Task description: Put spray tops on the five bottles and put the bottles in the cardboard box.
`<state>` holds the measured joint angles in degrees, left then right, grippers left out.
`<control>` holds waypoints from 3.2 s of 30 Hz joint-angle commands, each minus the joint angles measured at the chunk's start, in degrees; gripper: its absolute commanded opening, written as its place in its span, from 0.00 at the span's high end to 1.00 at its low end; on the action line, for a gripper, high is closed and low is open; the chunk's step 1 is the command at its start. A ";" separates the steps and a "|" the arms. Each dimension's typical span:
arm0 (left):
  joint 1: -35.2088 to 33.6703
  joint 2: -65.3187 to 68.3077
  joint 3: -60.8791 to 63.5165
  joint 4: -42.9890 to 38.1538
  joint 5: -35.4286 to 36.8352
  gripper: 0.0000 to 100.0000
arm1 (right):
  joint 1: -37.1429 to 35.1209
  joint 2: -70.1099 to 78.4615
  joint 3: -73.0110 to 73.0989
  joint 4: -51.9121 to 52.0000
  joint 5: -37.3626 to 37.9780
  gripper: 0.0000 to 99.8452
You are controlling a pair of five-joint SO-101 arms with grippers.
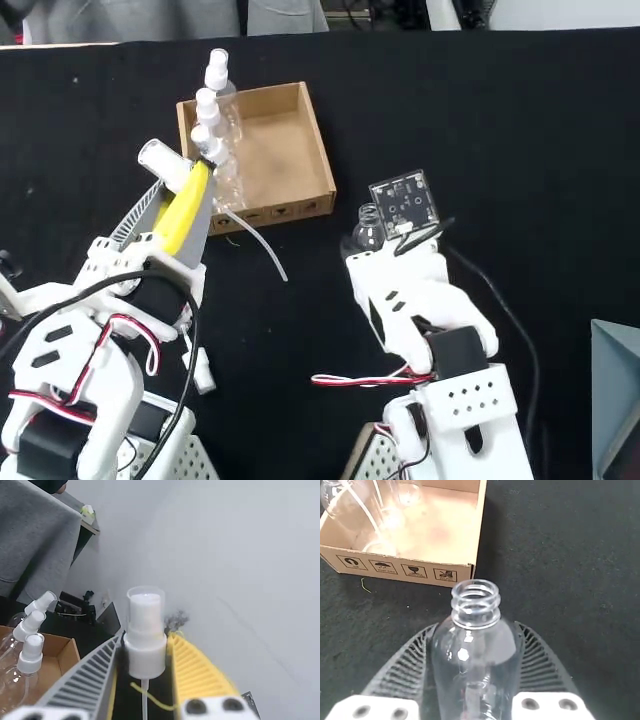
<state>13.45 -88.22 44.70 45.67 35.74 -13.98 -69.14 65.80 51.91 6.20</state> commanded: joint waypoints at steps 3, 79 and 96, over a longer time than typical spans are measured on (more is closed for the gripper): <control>-0.48 -0.26 -0.84 -1.49 0.97 0.97 | -3.52 -1.98 0.22 -1.58 1.41 0.90; -9.63 -0.18 7.87 -9.58 10.29 0.97 | -16.53 -2.07 4.62 -8.09 10.90 0.90; -6.64 -0.18 10.42 -9.85 10.29 0.97 | -16.62 -2.07 7.52 -13.89 13.19 0.90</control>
<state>4.57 -87.78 55.60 37.23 45.67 -29.27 -69.14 73.89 40.31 18.68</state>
